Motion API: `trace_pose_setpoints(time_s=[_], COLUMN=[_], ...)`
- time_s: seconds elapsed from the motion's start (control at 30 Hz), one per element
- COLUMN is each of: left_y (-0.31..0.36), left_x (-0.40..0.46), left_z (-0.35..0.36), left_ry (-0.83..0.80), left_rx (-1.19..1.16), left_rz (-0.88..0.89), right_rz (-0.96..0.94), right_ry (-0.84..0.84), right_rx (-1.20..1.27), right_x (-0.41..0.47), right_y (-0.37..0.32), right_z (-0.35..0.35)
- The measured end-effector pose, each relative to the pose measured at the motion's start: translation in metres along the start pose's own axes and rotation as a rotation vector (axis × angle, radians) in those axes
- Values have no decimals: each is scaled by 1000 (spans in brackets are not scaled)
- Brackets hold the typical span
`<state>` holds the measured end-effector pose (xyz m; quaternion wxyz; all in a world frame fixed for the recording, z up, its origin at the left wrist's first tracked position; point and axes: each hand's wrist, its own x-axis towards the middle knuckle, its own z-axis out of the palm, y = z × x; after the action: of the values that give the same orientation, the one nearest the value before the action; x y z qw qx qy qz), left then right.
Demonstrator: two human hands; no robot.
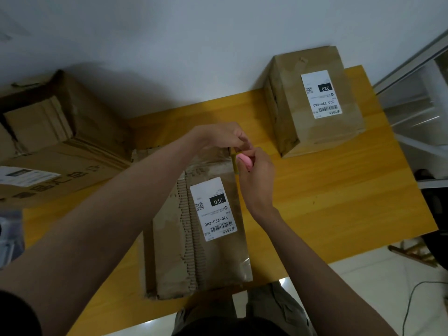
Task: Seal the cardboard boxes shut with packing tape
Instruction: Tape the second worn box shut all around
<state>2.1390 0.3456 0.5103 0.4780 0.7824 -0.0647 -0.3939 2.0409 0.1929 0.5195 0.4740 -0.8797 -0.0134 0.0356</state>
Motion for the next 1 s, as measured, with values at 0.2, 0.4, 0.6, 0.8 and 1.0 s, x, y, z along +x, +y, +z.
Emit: trace_pose_setpoints(time_s=[0.2,0.4,0.6,0.8,1.0], left_y=[3,6,3,-2,-3], left_x=[-1,-1,3,4,3], left_z=[0,1,1,-1,-3], left_ry=[-21,-7,-2,-13,-16], left_rx=[16,15,66,45,81], left_rz=[-21,-31,-27,-14,-3], right_rz=[-3,27,53,-3,66], right_ry=[6,18,-41,-164,-188], right_rx=[-74,-139,-208,-247,-251], right_x=[1,3,7,-14,-46], right_y=[-7,-12,-16,-6,30], right_z=[11,16,15,1,-38])
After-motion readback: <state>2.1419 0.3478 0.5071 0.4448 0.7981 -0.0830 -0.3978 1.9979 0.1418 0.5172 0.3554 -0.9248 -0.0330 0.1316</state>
